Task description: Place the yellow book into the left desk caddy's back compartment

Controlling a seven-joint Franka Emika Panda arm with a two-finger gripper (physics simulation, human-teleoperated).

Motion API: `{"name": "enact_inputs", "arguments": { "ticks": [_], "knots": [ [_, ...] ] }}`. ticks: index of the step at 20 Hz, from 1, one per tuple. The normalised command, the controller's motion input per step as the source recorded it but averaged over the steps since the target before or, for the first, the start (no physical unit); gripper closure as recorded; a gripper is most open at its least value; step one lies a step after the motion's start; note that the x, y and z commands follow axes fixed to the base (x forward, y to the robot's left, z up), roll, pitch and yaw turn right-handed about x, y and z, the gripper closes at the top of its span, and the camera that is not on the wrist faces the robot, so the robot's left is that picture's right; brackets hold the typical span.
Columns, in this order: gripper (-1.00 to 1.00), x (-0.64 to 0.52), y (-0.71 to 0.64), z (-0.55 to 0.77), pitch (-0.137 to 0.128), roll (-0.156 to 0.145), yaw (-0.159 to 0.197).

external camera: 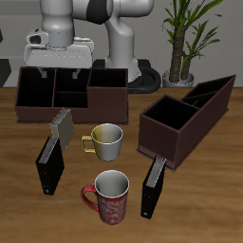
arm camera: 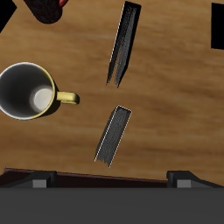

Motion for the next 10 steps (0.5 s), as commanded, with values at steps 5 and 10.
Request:
{"name": "enact_inputs", "arguments": {
  "ticks": [5, 10],
  "knots": [
    [-1.00, 0.00, -0.14, -0.28, -0.068, -0.042, -0.065],
    [-1.00, 0.13, 0.05, -0.38, -0.008, -0.009, -0.050]
  ]
}}
